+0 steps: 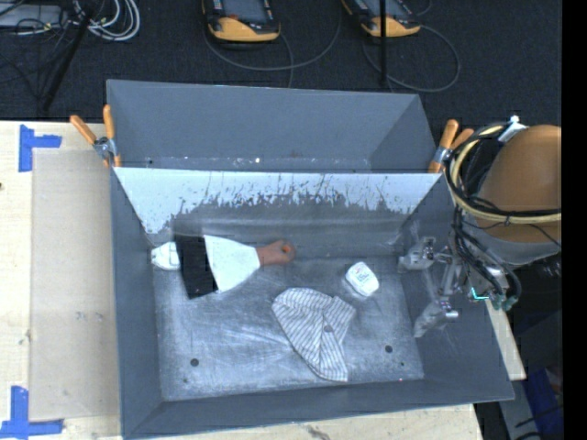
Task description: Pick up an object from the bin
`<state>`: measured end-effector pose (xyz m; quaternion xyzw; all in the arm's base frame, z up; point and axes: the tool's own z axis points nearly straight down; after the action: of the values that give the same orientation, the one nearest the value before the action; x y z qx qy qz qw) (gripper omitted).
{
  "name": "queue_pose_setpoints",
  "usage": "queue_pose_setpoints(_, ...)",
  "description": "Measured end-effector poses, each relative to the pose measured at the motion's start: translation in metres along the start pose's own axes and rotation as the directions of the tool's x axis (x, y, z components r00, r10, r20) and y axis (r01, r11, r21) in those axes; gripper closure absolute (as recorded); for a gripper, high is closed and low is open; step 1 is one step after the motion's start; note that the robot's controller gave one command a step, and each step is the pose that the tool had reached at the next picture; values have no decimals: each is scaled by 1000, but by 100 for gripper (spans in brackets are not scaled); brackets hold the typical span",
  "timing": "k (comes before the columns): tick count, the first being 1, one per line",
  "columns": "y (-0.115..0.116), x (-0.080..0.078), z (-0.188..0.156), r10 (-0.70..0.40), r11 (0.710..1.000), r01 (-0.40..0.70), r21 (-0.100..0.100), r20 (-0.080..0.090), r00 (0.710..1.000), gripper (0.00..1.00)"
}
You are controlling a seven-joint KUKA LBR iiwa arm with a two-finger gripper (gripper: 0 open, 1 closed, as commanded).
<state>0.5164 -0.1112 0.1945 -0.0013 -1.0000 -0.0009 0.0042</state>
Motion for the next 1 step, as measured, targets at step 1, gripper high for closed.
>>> queue_pose_setpoints(1, 0, -2, -4, -4, 1000, 4, 2, 7, 1000, 0)
